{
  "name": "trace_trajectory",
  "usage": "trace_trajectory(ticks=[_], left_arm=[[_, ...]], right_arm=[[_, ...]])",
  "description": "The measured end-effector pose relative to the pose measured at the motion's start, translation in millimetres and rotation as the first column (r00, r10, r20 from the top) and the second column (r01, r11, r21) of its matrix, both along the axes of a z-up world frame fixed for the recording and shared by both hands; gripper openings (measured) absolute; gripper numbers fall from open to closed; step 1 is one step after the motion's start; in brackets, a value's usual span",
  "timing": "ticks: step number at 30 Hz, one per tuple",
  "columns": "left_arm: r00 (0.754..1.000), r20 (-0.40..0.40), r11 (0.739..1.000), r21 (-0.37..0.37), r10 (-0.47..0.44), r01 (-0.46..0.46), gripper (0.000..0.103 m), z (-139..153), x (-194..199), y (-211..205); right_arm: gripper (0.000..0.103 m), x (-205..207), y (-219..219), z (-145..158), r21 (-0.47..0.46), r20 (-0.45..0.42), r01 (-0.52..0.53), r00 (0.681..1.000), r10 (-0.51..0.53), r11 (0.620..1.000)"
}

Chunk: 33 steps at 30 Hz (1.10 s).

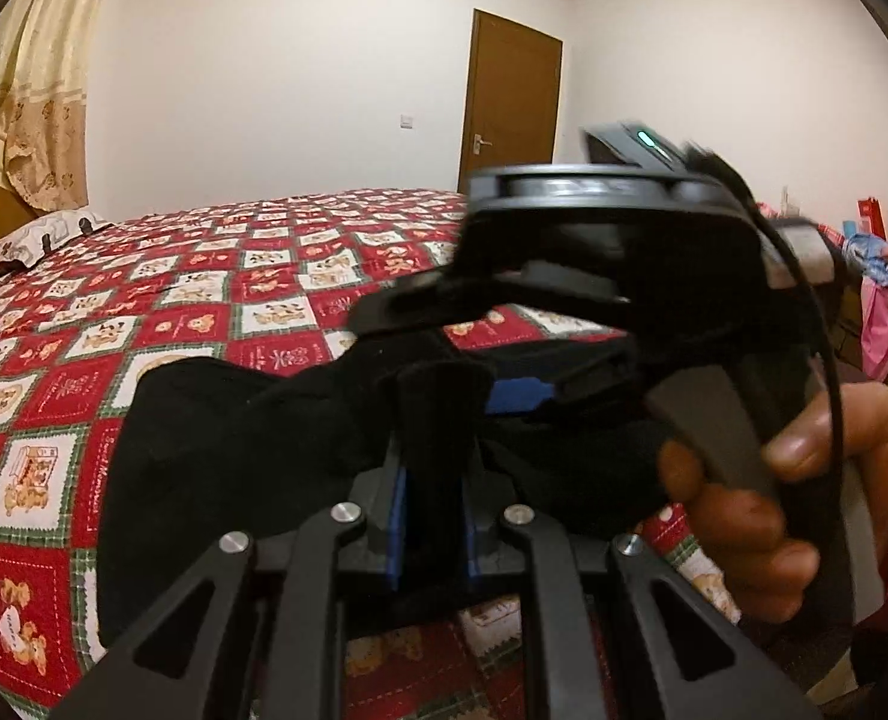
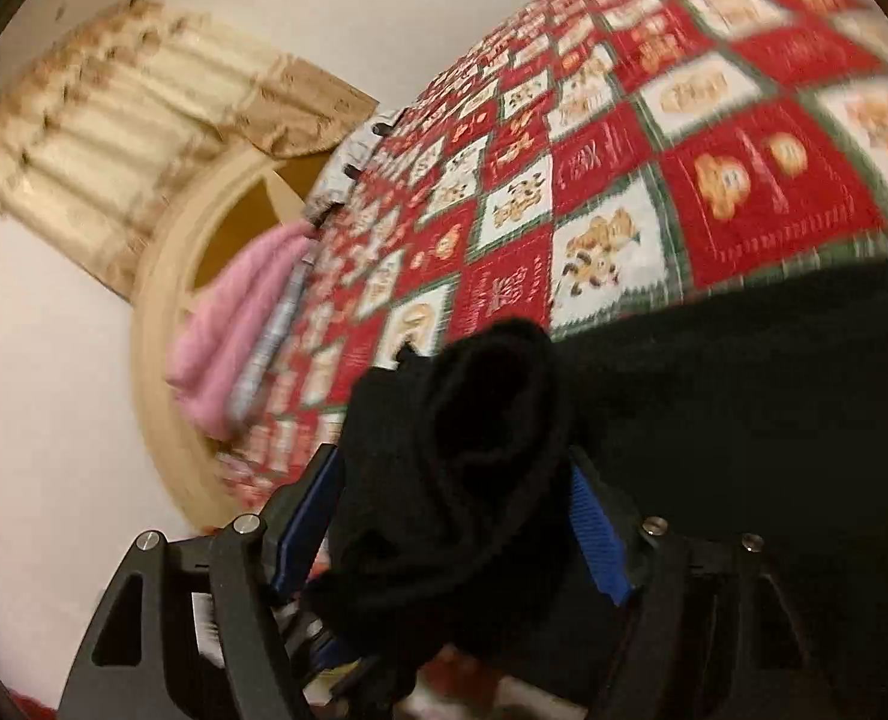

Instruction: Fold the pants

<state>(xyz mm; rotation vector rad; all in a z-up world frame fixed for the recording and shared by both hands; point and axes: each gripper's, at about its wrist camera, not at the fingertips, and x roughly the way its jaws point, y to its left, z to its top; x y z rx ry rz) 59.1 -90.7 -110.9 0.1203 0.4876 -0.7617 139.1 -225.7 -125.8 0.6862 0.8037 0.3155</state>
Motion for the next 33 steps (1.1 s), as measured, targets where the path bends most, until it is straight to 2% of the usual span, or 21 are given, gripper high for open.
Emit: trace_trajectory(ticks=[1,2,6,9,13,17,25,31,33], left_arm=[[1.0,0.002,1.0,0.008,0.0,0.0,0.015,-0.7,-0.7,-1.0],[1.0,0.004,1.0,0.014,0.002,-0.002,0.015,-0.8,-1.1,-2.0],[1.0,0.022,1.0,0.017,-0.009,0.009,0.015,6.8,-5.4,-6.8],[0.996,0.074,0.999,0.015,-0.046,0.045,0.015,19.4,-16.9,-18.0],[0.985,0.125,0.993,0.017,-0.115,0.114,0.015,34.9,-32.2,-44.9],[0.972,0.129,0.981,0.019,-0.194,0.193,0.015,43.2,-44.0,-79.3],[0.947,0.075,0.95,0.035,-0.313,0.311,0.015,31.6,-62.4,-144.9],[0.948,-0.018,0.944,0.09,-0.317,0.317,0.016,3.4,-55.7,-168.9],[0.949,-0.049,0.943,0.111,-0.311,0.314,0.022,-4.4,-54.2,-171.4]], right_arm=[[0.042,1.0,4.4,2.1,-0.035,0.008,-0.007,1.0,0.007,0.999],[0.025,3.2,9.0,4.1,-0.084,0.004,-0.016,1.0,0.017,0.996],[0.024,-5.7,1.0,21.8,-0.161,0.053,-0.015,0.998,0.023,0.987],[0.024,-20.3,-15.1,41.6,-0.191,0.102,-0.013,0.994,0.033,0.982],[0.024,-42.4,-46.7,65.4,-0.236,0.144,0.01,0.989,0.025,0.972],[0.024,-72.2,-92.4,74.8,-0.262,0.158,0.059,0.987,-0.018,0.963],[0.024,-102.9,-159.1,56.8,-0.272,0.107,0.13,0.989,-0.105,0.953],[0.024,-94.2,-181.4,16.6,-0.255,0.021,0.129,0.992,-0.128,0.958],[0.026,-95.3,-185.7,4.0,-0.25,0.01,0.141,0.99,-0.143,0.958]])
